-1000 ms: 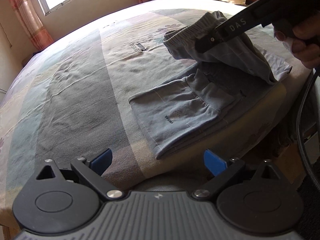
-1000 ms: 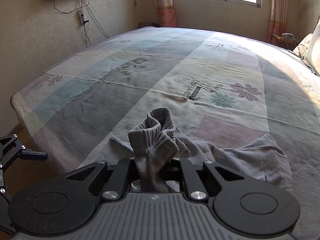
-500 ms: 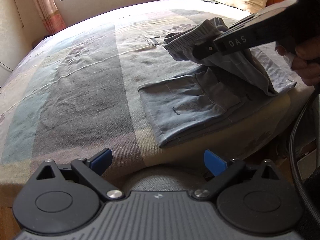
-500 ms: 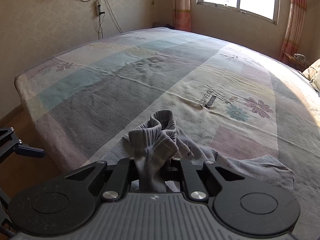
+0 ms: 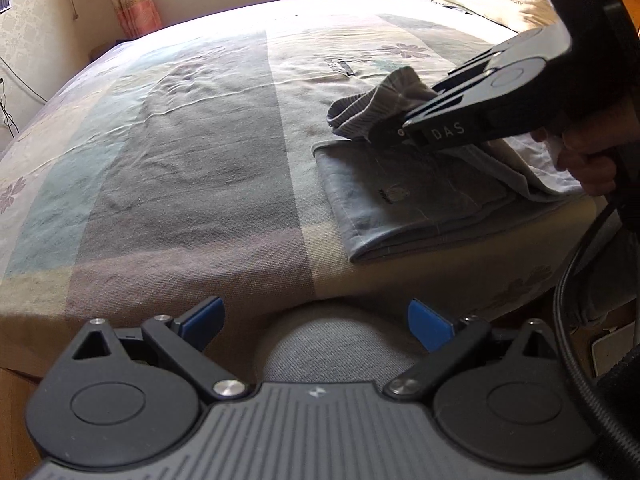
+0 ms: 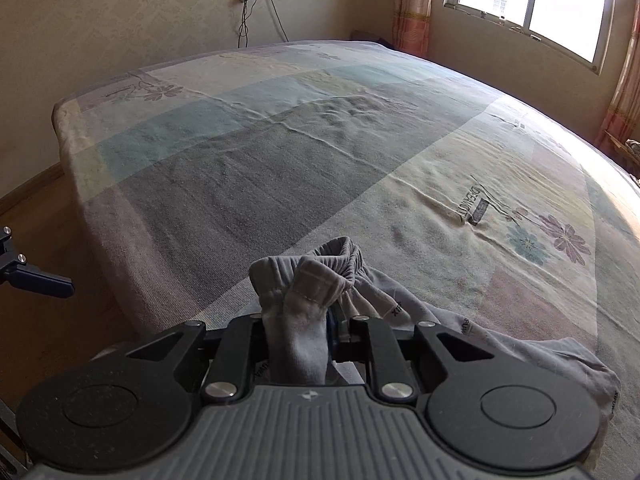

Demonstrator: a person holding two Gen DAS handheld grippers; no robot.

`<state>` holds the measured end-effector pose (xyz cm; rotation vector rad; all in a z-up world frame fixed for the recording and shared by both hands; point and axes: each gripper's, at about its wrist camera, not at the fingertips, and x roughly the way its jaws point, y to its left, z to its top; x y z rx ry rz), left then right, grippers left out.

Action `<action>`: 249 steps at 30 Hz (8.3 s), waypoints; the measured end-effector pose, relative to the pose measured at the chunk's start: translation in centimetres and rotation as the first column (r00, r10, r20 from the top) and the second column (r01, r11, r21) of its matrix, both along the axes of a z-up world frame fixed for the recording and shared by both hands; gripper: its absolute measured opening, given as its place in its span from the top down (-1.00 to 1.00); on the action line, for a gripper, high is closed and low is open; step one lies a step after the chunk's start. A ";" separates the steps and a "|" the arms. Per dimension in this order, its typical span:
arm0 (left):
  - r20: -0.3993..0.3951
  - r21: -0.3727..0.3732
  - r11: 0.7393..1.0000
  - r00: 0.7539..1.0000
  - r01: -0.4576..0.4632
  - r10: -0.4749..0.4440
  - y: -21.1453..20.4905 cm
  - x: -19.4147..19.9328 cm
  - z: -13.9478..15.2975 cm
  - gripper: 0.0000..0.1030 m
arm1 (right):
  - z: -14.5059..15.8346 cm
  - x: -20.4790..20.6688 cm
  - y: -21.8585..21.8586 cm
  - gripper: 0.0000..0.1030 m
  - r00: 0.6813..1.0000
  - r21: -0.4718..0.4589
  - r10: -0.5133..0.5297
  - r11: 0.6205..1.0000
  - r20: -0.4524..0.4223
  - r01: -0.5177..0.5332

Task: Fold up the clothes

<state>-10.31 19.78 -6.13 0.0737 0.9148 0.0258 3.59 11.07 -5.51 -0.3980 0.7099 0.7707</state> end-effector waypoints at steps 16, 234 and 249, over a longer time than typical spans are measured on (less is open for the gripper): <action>-0.004 -0.031 0.999 1.000 -0.025 0.025 0.8 -0.4 -0.7 -0.91 | -1.0 -3.6 -3.1 0.31 0.981 0.003 0.195 0.981 -0.014 -0.195; -0.143 -0.094 0.928 0.917 0.361 -0.371 -7.6 10.2 -1.8 -0.98 | -5.1 -0.6 -21.5 -1.00 0.964 0.080 -0.218 0.969 -0.152 0.232; -0.251 -0.148 0.878 0.842 0.455 -0.478 -8.8 9.7 -2.1 -0.98 | -5.3 -0.9 -22.0 -1.00 0.959 0.127 -0.238 0.958 -0.155 0.258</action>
